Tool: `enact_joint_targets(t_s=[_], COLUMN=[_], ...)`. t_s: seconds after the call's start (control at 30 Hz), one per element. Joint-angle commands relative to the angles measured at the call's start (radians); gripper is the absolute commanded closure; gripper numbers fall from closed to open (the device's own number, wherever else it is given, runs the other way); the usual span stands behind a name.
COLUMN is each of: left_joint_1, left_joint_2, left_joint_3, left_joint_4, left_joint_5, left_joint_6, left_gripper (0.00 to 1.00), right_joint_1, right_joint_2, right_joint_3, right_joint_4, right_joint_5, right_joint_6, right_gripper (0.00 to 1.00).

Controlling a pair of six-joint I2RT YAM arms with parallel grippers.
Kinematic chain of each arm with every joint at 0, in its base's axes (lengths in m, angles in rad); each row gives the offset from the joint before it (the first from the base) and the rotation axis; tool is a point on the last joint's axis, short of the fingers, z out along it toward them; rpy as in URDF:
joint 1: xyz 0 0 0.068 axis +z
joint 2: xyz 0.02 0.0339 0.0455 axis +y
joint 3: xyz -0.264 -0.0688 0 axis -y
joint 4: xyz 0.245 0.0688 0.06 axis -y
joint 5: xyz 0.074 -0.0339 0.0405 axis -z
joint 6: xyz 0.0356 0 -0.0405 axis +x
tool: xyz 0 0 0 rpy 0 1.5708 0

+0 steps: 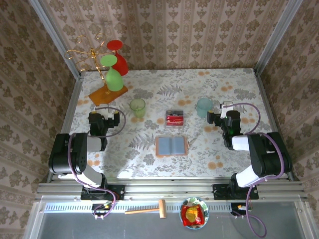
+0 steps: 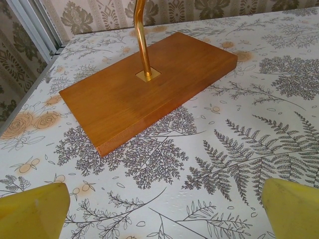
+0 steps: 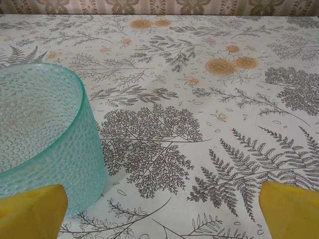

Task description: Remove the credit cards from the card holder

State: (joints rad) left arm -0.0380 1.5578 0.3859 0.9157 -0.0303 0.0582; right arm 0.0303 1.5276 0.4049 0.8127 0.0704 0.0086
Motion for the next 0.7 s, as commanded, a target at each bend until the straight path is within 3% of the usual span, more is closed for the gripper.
enact_joint_targets(t_s=[0.0, 0.67], left_joint_1=[0.001, -0.006], left_joint_2=[-0.003, -0.004], left_joint_3=[0.001, -0.006], left_joint_4=[0.008, 0.022], left_joint_5=[-0.016, -0.020], left_joint_6=[0.023, 0.031], left_gripper=[0.00, 0.00], right_joint_1=[-0.005, -0.006], right_joint_2=[0.001, 0.002], right_joint_3=[0.004, 0.005], right_joint_4=[0.037, 0.037], right_joint_5=[-0.009, -0.008], right_joint_6=[0.016, 0.016], right_gripper=[0.00, 0.00])
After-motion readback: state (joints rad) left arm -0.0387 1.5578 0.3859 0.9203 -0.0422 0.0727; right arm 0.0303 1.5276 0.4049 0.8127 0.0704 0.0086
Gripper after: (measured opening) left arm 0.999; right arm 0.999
